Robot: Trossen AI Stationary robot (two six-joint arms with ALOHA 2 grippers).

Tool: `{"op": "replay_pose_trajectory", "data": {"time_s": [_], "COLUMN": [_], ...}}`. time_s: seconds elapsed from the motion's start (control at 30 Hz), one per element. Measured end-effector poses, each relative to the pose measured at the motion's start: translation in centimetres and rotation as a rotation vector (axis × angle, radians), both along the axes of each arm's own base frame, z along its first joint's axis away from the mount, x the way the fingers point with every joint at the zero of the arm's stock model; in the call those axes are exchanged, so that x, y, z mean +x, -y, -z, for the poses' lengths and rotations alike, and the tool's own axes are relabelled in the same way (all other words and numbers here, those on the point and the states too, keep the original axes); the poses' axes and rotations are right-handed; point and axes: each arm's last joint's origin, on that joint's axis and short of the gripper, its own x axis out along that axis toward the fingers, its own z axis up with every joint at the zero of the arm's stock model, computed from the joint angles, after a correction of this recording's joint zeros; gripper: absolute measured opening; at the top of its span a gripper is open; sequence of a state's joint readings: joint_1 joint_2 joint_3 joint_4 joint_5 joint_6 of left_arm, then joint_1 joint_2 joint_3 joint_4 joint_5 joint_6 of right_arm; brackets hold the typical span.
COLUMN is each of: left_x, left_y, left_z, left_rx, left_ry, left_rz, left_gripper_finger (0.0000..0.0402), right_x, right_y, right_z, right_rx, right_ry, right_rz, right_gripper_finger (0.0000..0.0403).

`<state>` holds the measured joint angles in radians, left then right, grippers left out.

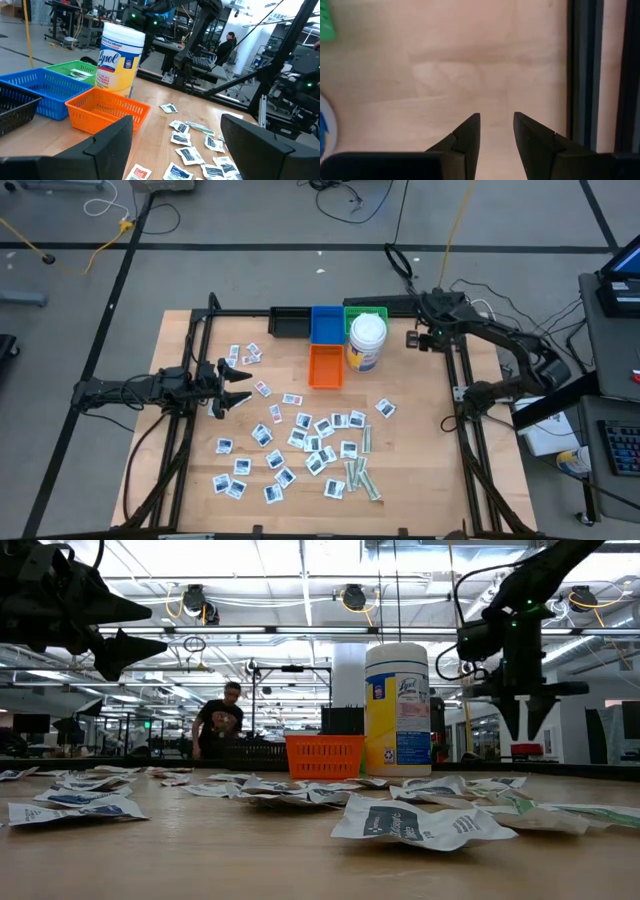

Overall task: Pick & Place First Aid Supplies
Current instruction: Put the green bandage pack into the green bin

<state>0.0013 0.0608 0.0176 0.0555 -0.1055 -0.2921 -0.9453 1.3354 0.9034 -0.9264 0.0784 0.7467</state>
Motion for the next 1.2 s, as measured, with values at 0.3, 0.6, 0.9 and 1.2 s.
{"op": "replay_pose_trajectory", "data": {"time_s": [0.3, 0.6, 0.9, 1.2], "left_x": [0.0, 0.0, 0.0, 0.0], "left_y": [0.0, 0.0, 0.0, 0.0], "left_z": [0.0, 0.0, 0.0, 0.0], "left_rx": [0.0, 0.0, 0.0, 0.0], "left_ry": [0.0, 0.0, 0.0, 0.001], "left_rz": [0.0, 0.0, 0.0, 0.0], "left_gripper_finger": [0.0306, 0.0306, 0.0306, 0.0306], "right_x": [2.4, 5.7, 7.6, 7.4], "right_y": [-3.0, -8.7, -15.4, -21.2], "right_z": [-0.1, 0.0, 0.0, 0.0], "right_rx": [0.01, 0.062, 0.072, 0.084], "right_ry": [0.022, -0.014, -0.004, 0.012], "right_rz": [-0.195, -0.427, -0.554, -0.608], "right_gripper_finger": [0.0109, 0.0109, 0.0109, 0.0109]}}
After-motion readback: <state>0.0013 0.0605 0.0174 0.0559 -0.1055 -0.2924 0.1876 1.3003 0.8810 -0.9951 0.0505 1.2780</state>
